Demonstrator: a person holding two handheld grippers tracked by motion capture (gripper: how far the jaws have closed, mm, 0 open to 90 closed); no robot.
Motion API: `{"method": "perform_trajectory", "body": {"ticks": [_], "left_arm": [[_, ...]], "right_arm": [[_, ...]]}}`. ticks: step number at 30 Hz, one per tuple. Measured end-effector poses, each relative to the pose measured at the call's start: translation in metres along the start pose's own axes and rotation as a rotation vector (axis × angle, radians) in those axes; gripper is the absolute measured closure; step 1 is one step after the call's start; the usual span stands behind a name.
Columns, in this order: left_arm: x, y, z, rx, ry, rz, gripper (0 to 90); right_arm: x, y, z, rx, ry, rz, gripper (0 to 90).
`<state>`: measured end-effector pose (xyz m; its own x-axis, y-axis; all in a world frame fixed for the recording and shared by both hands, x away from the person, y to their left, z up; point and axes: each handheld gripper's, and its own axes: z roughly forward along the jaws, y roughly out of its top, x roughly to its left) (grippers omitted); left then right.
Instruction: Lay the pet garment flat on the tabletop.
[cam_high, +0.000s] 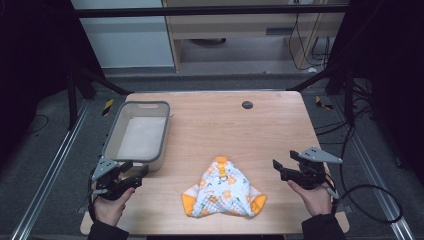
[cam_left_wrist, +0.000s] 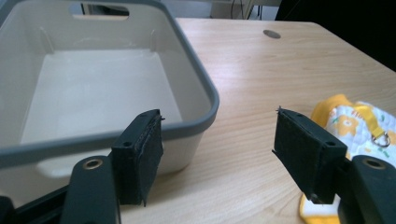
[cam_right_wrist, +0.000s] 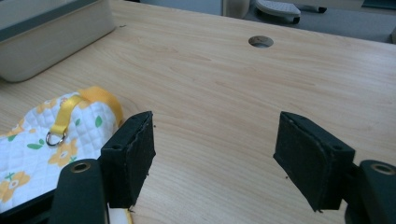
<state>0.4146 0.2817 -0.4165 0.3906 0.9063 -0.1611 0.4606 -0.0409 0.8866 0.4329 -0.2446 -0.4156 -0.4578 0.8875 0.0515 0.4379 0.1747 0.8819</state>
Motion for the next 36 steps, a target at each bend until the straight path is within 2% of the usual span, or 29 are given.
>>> {"method": "perform_trajectory", "body": {"ticks": [4, 5, 8, 9, 12, 15, 19, 25, 26, 28, 29, 31, 36], "left_arm": [[-0.008, 0.007, 0.004, -0.011, -0.013, 0.011, 32.7], [-0.014, 0.011, 0.007, -0.009, -0.025, 0.026, 32.7], [-0.020, 0.015, 0.011, -0.008, -0.036, 0.038, 33.1], [-0.024, 0.018, 0.015, -0.008, -0.044, 0.044, 33.3], [-0.033, 0.021, 0.024, -0.001, -0.059, 0.057, 33.4], [-0.043, 0.023, 0.035, 0.008, -0.074, 0.074, 34.2], [-0.057, 0.022, 0.052, 0.044, -0.087, 0.112, 34.7], [-0.069, 0.018, 0.066, 0.078, -0.104, 0.134, 35.9], [-0.073, 0.015, 0.072, 0.094, -0.110, 0.150, 36.3], [-0.076, 0.013, 0.075, 0.103, -0.114, 0.152, 36.5], [-0.080, 0.009, 0.081, 0.124, -0.115, 0.169, 36.5], [-0.084, 0.005, 0.086, 0.140, -0.117, 0.178, 36.5], [-0.093, 0.001, 0.095, 0.159, -0.129, 0.188, 37.2]], "right_arm": [[0.001, 0.007, 0.000, -0.010, 0.010, -0.012, 30.0], [0.004, 0.011, 0.001, -0.010, 0.025, -0.020, 33.1], [0.007, 0.014, 0.002, -0.003, 0.041, -0.031, 36.7], [0.012, 0.018, 0.005, 0.002, 0.061, -0.046, 39.3], [0.016, 0.020, 0.009, 0.010, 0.074, -0.053, 41.4], [0.026, 0.023, 0.020, 0.038, 0.095, -0.069, 44.0], [0.036, 0.024, 0.032, 0.060, 0.116, -0.087, 45.5], [0.044, 0.021, 0.045, 0.074, 0.146, -0.091, 47.2], [0.046, 0.019, 0.048, 0.077, 0.152, -0.093, 47.6], [0.047, 0.018, 0.050, 0.079, 0.155, -0.092, 47.8], [0.049, 0.014, 0.054, 0.095, 0.158, -0.095, 48.0], [0.050, 0.011, 0.057, 0.105, 0.160, -0.097, 48.6], [0.052, 0.005, 0.060, 0.121, 0.169, -0.099, 49.3]]}}
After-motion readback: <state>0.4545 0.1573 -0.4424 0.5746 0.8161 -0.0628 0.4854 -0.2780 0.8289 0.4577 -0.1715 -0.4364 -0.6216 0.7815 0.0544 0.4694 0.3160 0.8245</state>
